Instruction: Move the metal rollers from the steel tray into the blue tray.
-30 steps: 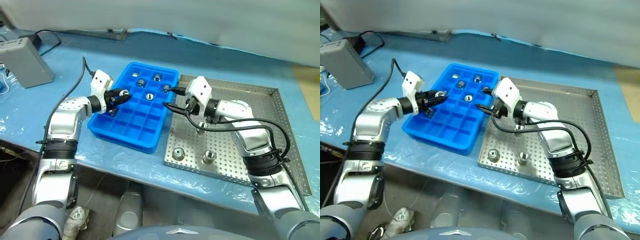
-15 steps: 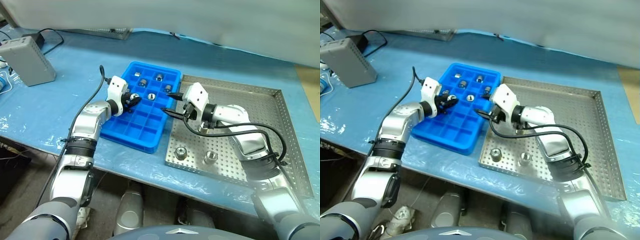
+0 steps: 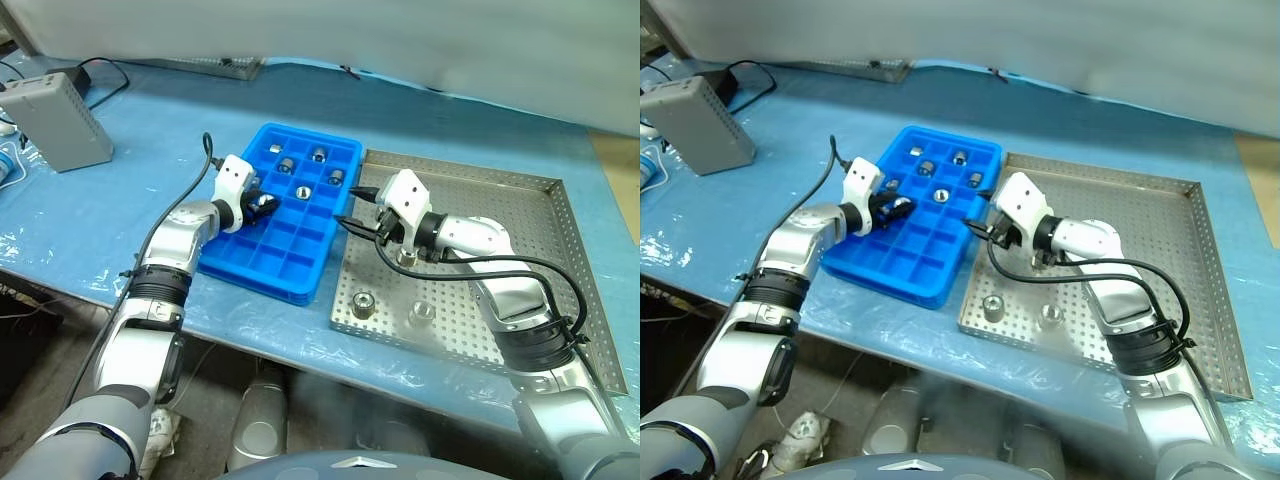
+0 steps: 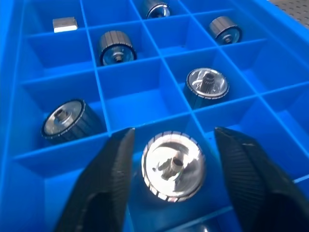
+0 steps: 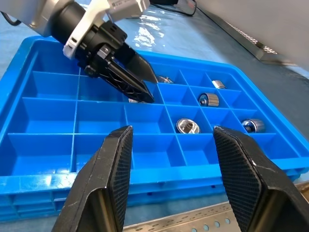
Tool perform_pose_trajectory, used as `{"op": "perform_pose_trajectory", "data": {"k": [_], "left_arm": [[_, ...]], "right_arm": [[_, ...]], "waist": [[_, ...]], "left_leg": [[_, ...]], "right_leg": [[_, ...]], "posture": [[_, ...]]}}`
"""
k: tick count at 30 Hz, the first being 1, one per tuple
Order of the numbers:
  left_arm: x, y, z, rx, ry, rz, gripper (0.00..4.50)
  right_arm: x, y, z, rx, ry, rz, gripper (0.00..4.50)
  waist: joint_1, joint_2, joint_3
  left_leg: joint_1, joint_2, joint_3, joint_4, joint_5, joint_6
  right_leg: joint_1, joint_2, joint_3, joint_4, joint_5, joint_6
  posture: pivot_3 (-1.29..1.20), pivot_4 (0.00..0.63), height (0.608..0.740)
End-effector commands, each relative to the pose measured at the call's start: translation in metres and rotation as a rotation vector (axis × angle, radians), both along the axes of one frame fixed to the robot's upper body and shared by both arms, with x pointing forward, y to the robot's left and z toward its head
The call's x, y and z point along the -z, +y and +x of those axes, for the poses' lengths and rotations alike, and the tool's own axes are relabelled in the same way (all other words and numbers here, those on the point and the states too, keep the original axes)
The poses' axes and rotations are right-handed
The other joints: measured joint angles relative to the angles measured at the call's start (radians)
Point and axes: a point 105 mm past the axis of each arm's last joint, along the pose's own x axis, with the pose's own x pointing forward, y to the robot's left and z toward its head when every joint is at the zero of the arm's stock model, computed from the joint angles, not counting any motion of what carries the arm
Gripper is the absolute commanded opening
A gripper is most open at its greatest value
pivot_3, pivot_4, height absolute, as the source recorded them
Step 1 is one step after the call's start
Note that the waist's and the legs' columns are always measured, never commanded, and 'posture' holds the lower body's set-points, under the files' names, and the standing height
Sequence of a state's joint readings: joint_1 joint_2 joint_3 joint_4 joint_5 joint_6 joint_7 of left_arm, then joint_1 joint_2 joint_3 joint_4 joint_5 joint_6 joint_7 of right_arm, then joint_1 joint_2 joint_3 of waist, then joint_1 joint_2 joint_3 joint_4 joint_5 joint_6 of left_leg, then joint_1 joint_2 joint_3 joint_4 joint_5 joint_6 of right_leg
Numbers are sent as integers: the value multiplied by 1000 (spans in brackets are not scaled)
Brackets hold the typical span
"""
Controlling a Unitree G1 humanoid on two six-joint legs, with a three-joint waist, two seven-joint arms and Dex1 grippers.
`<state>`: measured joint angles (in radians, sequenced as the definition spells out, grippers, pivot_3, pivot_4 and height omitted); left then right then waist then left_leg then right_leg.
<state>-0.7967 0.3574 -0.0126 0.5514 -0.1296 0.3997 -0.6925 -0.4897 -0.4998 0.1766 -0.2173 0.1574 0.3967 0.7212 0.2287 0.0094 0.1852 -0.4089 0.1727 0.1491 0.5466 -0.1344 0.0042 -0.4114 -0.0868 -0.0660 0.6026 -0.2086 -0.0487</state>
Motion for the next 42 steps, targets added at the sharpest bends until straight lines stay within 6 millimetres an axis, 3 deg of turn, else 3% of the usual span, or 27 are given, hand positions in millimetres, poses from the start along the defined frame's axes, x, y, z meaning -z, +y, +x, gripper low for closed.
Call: {"op": "perform_pose_trajectory", "data": {"k": [1, 7, 11, 16, 19, 25, 30, 37, 42], "left_arm": [[-21, 1, 5, 10, -55, 9, 3959], [-41, -2, 9, 68, -115, 6, 3959], [-66, -34, -3, 299, -157, -38, 3959], [-75, -71, -2, 441, -171, -17, 3959], [-70, -105, -11, 580, -144, -9, 3959], [-41, -143, -31, 784, -61, 69, 3959], [-25, -153, -41, 885, -48, 160, 3959], [-17, -168, -39, 859, -34, 204, 3959], [-12, -174, -43, 871, -3, 194, 3959]], "right_arm": [[-16, -2, -6, -2, -71, 14, 2724], [-15, -14, -7, 39, -71, 0, 2724], [-19, -23, -8, 83, -84, 6, 2724], [-26, -38, -9, 160, -105, 14, 2724], [-31, -53, -12, 243, -127, 27, 2724], [-23, -65, -32, 337, -113, 33, 2724], [-19, -72, -46, 391, -93, 34, 2724], [-10, -79, -61, 471, -65, 37, 2724], [-8, -79, -64, 496, -67, 29, 2724]], "waist": [[0, 0, 0], [-4, 0, 0], [-9, 0, 0], [-27, 0, 0], [-36, 0, 0], [-80, -1, 0], [-128, -1, 0], [-156, -1, 0], [-165, -1, 0]], "left_leg": [[0, 0, 0, 0, 0, 0], [0, 0, 0, 0, 0, 0], [-1, 0, 0, 1, 0, 0], [-1, -1, 1, 2, 1, 0], [-1, -1, 1, 2, 1, 1], [-1, -2, 2, 1, 0, 2], [0, -2, 2, 1, 0, 3], [5, -3, 2, 0, -1, 4], [5, -3, 3, 0, -3, 6]], "right_leg": [[0, 0, 0, 0, 0, 0], [0, 0, 0, 1, 0, 0], [-1, 0, 0, 1, 0, 0], [0, -1, 0, 1, 0, 0], [0, -1, 1, 1, 0, 0], [0, -1, 1, -1, -1, 2], [1, -1, 1, -1, -1, 3], [8, -1, 1, -6, -5, 10], [10, -1, 1, -11, 0, 5]], "posture": [[251, 150, 740], [210, 150, 740], [166, 150, 740], [76, 150, 740], [14, 150, 740], [-127, 150, 740], [-223, 150, 740], [-288, 150, 740], [-300, 150, 740]]}}
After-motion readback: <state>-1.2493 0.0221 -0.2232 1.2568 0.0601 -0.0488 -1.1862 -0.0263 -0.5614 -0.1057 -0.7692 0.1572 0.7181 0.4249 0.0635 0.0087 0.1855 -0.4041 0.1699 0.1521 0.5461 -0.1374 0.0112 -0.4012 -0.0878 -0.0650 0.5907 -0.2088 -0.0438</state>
